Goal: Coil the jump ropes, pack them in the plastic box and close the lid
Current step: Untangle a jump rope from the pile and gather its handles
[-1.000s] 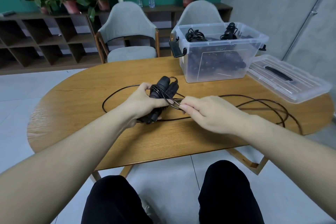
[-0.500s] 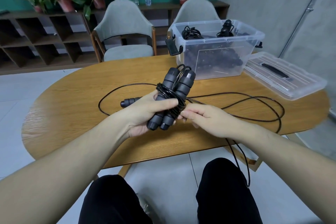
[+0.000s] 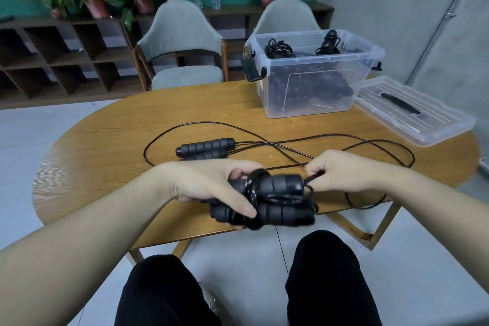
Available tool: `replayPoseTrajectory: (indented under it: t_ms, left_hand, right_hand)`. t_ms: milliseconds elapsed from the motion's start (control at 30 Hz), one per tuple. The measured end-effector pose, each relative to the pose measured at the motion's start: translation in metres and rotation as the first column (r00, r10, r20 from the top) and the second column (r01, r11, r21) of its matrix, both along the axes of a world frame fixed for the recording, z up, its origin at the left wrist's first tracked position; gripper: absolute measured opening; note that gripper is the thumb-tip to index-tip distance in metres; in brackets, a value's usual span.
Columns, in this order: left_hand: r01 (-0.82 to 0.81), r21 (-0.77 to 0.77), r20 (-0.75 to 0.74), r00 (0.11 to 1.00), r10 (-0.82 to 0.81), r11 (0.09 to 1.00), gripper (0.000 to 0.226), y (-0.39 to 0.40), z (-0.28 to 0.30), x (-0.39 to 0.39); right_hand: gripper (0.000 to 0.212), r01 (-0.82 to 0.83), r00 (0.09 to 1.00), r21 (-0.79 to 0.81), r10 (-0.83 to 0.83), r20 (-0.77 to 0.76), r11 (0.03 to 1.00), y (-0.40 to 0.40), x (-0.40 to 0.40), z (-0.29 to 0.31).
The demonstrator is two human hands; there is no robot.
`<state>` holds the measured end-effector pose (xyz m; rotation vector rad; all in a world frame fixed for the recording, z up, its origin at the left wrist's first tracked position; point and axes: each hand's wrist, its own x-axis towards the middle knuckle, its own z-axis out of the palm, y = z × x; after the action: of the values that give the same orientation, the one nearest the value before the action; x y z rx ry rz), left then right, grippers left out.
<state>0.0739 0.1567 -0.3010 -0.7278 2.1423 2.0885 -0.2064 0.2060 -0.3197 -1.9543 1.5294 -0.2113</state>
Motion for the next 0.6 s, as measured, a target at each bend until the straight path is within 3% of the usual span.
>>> replayPoseTrajectory:
  t_ms: [133, 300, 400, 500, 600]
  left_hand:
    - [0.090, -0.352, 0.271, 0.963, 0.009, 0.932, 0.043, 0.008, 0.007, -0.017]
    - [0.181, -0.575, 0.430, 0.896, 0.107, 0.798, 0.048, 0.006, 0.006, -0.028]
    - [0.076, -0.632, 0.376, 0.901, 0.219, 0.771, 0.057, 0.001, 0.003, -0.030]
    - [0.021, -0.730, 0.302, 0.907, 0.294, 0.684, 0.075, -0.004, -0.003, -0.025]
    - [-0.248, -0.731, 0.090, 0.888, 0.450, 0.636, 0.059, -0.008, -0.008, -0.023]
  right_hand:
    - [0.054, 0.017, 0.997, -0.004, -0.018, -0.072, 1.000, -0.006, 0.003, 0.020]
    - [0.052, 0.017, 0.992, -0.137, -0.034, -0.124, 0.990, -0.010, 0.016, 0.043]
    - [0.052, 0.001, 0.976, -0.259, -0.057, -0.208, 0.966, -0.005, 0.030, 0.052]
    - [0.047, -0.028, 0.956, -0.367, -0.082, -0.281, 0.930, 0.003, 0.046, 0.056]
    - [0.037, -0.003, 0.963, -0.435, -0.114, -0.243, 0.901, 0.008, 0.055, 0.052]
